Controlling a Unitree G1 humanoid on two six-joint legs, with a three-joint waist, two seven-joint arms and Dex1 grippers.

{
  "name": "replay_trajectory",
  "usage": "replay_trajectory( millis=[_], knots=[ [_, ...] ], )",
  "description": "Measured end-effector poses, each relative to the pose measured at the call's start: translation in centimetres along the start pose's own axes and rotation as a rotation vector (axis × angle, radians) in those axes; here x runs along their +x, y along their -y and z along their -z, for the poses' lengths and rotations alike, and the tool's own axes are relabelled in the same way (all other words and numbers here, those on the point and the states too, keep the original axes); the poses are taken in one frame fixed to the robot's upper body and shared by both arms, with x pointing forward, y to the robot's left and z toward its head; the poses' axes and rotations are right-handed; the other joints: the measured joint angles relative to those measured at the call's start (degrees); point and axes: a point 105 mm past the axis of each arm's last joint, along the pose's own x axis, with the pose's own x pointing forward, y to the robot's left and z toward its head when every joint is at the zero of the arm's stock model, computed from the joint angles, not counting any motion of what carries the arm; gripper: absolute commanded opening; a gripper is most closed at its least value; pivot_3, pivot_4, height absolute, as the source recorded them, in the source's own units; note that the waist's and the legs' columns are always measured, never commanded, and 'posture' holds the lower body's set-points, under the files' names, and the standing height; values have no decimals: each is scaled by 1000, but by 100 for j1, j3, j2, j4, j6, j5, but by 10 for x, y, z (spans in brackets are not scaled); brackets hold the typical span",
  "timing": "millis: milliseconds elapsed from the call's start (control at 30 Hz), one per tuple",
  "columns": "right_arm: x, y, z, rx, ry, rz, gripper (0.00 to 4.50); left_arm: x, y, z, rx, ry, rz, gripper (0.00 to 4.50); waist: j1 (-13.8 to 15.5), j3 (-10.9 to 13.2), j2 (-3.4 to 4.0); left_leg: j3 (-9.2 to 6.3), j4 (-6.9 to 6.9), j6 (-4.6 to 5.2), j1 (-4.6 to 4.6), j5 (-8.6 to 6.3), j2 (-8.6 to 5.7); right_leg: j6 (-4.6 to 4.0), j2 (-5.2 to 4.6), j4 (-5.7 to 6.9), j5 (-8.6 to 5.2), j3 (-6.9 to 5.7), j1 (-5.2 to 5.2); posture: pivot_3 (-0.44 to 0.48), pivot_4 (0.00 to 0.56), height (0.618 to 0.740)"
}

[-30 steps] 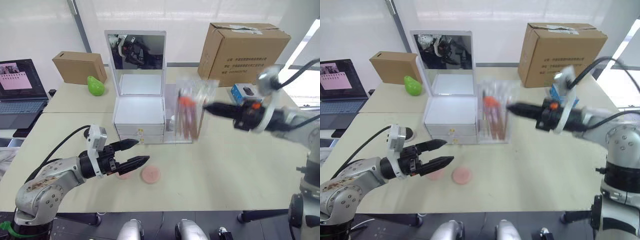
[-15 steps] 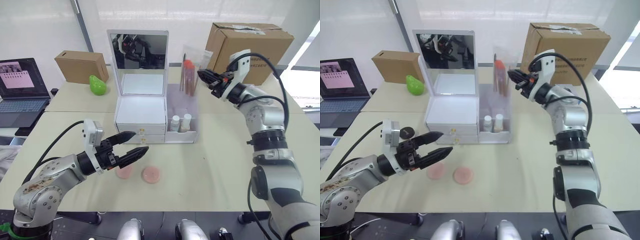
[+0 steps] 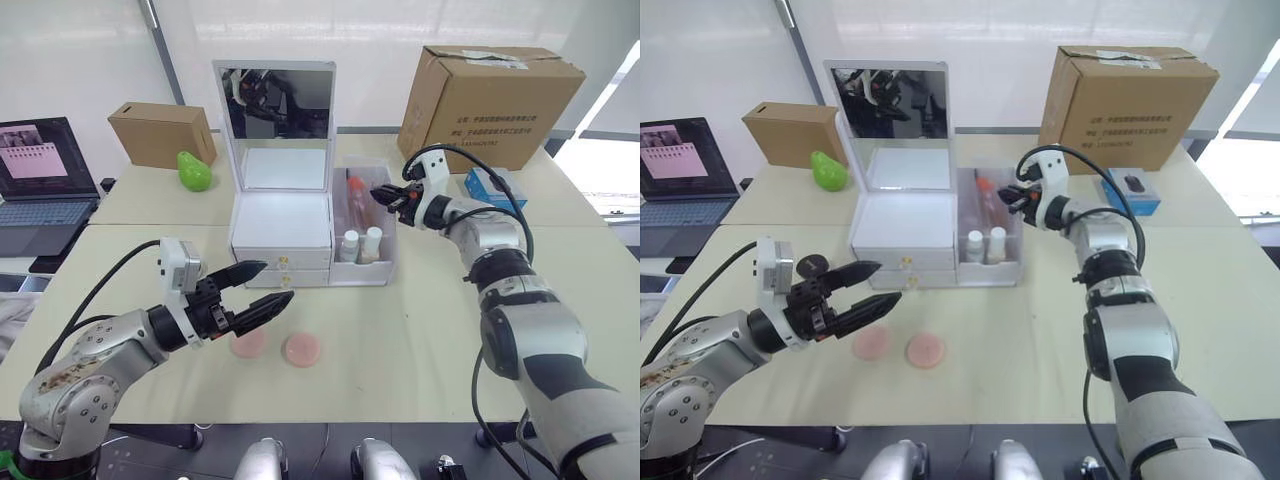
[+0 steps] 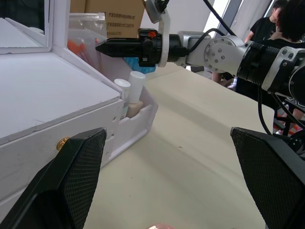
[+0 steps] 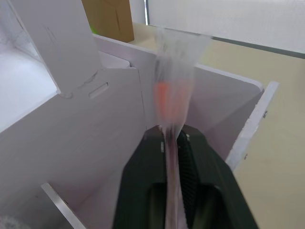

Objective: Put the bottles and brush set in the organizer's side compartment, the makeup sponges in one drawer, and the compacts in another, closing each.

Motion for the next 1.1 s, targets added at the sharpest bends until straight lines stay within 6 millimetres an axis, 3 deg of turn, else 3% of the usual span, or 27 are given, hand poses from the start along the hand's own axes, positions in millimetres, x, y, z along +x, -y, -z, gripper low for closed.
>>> replay_trajectory(
  millis=[167, 300, 500, 567, 667, 767, 933, 1100],
  knots=[
    [-1, 0, -13, 14, 53, -4, 3139, -1, 0, 1, -7, 0, 1, 4500, 22, 1, 1, 0, 1, 0, -2, 0, 0, 0, -2, 3, 0, 0, -2, 0, 150, 740],
    [-7, 3, -37, -28, 107, 0, 4491, -1, 0, 1, -11, -1, -1, 4500, 6, 5, 7, 1, 0, 0, -3, 0, 0, 0, 0, 6, 0, 1, -6, 0, 150, 740],
    [-30, 12, -71, -78, 190, 41, 4491, -2, 0, 1, -8, -6, -5, 4500, -2, 6, 8, 1, -3, 0, 0, 0, 0, -4, 1, 18, -3, 1, -10, 0, 150, 740],
    [-42, 15, -74, -90, 194, 60, 4491, -3, -1, 1, -6, -8, -7, 4500, 8, 6, 8, 1, -3, 0, 0, 0, 0, -4, 1, 19, -4, 1, -10, 0, 150, 740],
    [-56, 14, -63, -121, 147, 52, 4491, -4, -5, 0, -3, -7, -17, 4500, 12, 6, 8, 4, -2, 0, 1, 0, 0, -4, 0, 19, -4, 3, -9, 0, 150, 740],
    [-54, 0, -42, -113, 73, -1, 3908, -3, -6, -1, -1, -1, -13, 4500, -24, 7, 9, 7, -3, 0, 2, 0, 1, -4, 4, 24, -4, 6, -13, 0, 150, 740],
    [-47, -24, -41, -150, 20, -84, 2190, -1, -7, -1, -6, -3, -4, 4500, -50, 15, 22, 5, -6, 0, 2, 0, 1, -7, 8, 28, -9, 4, -18, 0, 150, 740],
    [-36, -34, -33, -174, -39, -119, 455, -1, -8, 0, -4, -9, -6, 4500, -49, 16, 21, 6, -4, 0, 3, 0, -1, -7, 6, 28, -9, 3, -15, 0, 150, 740]
  ],
)
